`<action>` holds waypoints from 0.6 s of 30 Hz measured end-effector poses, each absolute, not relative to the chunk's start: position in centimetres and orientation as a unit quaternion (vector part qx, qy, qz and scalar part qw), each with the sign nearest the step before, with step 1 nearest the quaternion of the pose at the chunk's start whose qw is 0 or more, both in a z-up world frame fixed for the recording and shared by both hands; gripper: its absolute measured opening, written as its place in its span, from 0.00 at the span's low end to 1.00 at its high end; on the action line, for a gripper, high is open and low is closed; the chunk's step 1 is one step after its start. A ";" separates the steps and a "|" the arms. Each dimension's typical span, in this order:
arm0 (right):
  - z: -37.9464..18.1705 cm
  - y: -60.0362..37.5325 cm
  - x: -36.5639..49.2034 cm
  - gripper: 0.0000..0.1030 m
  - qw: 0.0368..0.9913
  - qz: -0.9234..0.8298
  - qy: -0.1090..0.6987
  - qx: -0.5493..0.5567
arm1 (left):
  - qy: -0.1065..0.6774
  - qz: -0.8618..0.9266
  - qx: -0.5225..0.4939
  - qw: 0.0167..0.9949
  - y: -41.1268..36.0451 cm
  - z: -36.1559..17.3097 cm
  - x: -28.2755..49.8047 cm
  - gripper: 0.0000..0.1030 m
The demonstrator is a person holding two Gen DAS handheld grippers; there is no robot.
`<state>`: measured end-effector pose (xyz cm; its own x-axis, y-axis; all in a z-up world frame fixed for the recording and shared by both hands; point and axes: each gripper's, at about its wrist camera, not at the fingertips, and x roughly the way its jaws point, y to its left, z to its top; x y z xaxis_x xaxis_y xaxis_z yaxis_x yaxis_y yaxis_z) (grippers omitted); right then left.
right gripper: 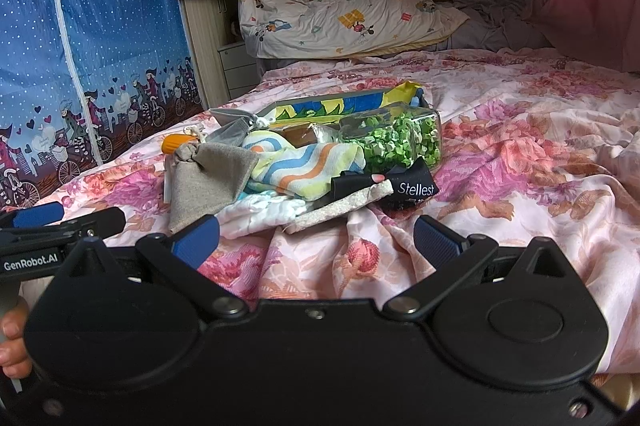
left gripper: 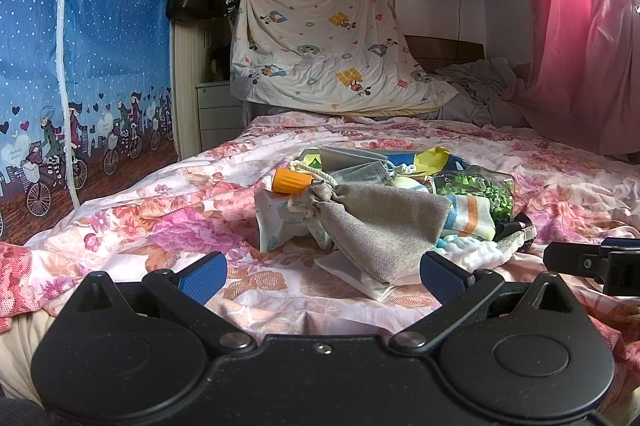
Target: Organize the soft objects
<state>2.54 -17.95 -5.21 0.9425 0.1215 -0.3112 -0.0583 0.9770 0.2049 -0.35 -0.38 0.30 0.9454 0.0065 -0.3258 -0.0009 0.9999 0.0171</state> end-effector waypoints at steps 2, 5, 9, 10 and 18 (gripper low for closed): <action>-5.2 -17.9 2.5 1.00 0.981 0.046 0.163 0.097 | 0.165 0.002 0.008 0.986 -0.5 0.5 -0.3 0.99; -5.2 -17.9 2.5 1.00 0.981 0.046 0.163 0.097 | 0.165 0.002 0.009 0.986 -0.5 0.5 -0.3 0.99; -5.2 -17.9 2.5 1.00 0.981 0.046 0.162 0.097 | 0.165 0.002 0.009 0.986 -0.5 0.5 -0.3 0.99; -5.2 -17.9 2.5 1.00 0.981 0.046 0.163 0.097 | 0.165 0.002 0.009 0.986 -0.5 0.5 -0.3 0.99; -5.2 -18.1 2.6 1.00 0.981 0.046 0.164 0.090 | 0.152 0.006 0.020 0.988 0.0 1.1 -0.2 0.99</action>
<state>2.57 -18.06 -5.24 0.9422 0.1198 -0.3130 -0.0608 0.9795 0.1920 -0.18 -0.04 1.06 0.9536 0.0174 -0.3005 -0.0051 0.9991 0.0417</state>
